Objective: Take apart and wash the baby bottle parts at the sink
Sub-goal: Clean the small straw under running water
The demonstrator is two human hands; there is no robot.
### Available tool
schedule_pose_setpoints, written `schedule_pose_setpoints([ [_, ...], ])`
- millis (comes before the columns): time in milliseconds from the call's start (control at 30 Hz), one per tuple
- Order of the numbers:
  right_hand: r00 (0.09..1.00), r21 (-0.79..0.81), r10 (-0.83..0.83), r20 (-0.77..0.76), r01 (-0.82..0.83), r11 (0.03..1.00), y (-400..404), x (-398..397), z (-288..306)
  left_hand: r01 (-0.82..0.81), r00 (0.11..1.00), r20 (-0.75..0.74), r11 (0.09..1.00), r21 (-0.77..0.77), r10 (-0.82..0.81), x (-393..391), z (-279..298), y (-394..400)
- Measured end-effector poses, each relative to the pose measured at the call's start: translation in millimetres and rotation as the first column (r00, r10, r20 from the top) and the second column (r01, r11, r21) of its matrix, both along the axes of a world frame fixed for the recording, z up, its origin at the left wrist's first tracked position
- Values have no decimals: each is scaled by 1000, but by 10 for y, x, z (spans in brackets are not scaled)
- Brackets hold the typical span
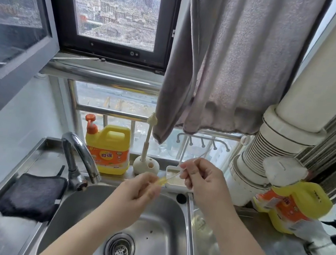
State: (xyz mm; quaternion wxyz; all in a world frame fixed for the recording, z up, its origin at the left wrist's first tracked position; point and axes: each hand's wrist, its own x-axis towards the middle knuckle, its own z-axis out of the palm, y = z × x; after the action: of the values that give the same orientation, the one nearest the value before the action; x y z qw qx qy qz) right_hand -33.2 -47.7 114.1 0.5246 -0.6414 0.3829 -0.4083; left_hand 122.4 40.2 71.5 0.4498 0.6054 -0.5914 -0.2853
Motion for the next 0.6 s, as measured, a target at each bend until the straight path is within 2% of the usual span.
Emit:
schedule_pose_setpoints([
  [100, 992, -2, -110, 55, 111, 994, -65, -82, 35, -10, 1000, -2, 1000, -10, 10, 61, 18, 9],
  [233, 999, 20, 34, -23, -34, 999, 110, 22, -45, -25, 997, -77, 1000, 6, 26, 80, 9, 34],
  [300, 1000, 19, 14, -16, -14, 1000, 119, 37, -23, -45, 998, -52, 999, -9, 44, 69, -13, 41],
  [400, 990, 41, -122, 65, 119, 992, 34, -22, 24, -53, 998, -20, 999, -11, 53, 80, -36, 30],
  [533, 998, 18, -23, -61, 24, 1000, 141, 14, -116, -35, 996, 81, 999, -8, 36, 50, -8, 40],
  [600, 996, 39, -81, -23, 81, 996, 117, -39, -112, -18, 997, 75, 1000, 17, 16, 44, -21, 55],
])
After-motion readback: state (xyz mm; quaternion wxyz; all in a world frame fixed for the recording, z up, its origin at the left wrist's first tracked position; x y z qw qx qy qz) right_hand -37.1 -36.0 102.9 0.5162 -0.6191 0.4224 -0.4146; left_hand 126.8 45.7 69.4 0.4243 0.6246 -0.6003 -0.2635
